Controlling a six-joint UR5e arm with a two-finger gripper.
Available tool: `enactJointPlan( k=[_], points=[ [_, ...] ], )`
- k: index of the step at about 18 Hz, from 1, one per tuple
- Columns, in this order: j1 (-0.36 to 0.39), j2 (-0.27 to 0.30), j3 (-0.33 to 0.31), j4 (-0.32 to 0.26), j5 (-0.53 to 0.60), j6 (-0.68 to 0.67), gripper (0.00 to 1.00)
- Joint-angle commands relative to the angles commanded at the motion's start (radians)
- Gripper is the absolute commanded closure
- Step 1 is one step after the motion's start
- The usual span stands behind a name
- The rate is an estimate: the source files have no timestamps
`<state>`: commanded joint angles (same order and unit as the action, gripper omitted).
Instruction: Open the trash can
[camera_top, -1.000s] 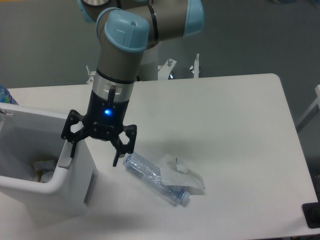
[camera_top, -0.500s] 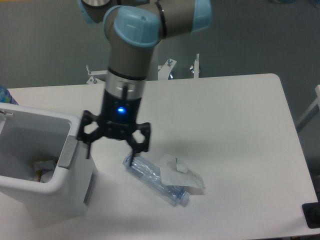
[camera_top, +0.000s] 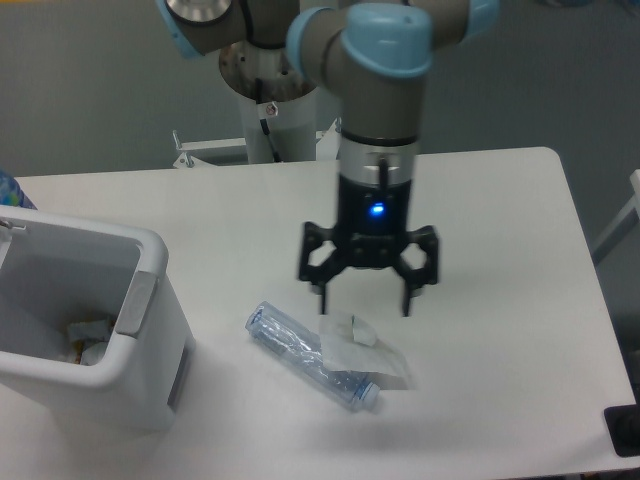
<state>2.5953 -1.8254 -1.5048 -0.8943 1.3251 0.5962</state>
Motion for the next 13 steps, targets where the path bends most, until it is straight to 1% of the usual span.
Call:
enactJointPlan(
  k=[2, 3, 6, 8, 10, 11, 13],
  points=[
    [0.044, -0.018, -0.005, -0.008, 0.055, 0.115, 0.0],
    [0.069, -0.038, -0.008, -0.015, 0.075, 0.184, 0.0],
    [0.169, -0.097, -0.006, -0.086, 0.141, 0.437, 0.0],
    [0.195, -0.1, 0.003, -0.135, 0.173, 0.552, 0.0],
    [0.198, -0.101, 0.02, -0.193, 0.175, 0.579, 0.0],
    [0.197, -0.107, 0.023, -0.204, 0.175, 0.579, 0.0],
    [0.19, -0.117, 0.02, -0.196, 0.175, 0.579, 0.0]
  ],
)
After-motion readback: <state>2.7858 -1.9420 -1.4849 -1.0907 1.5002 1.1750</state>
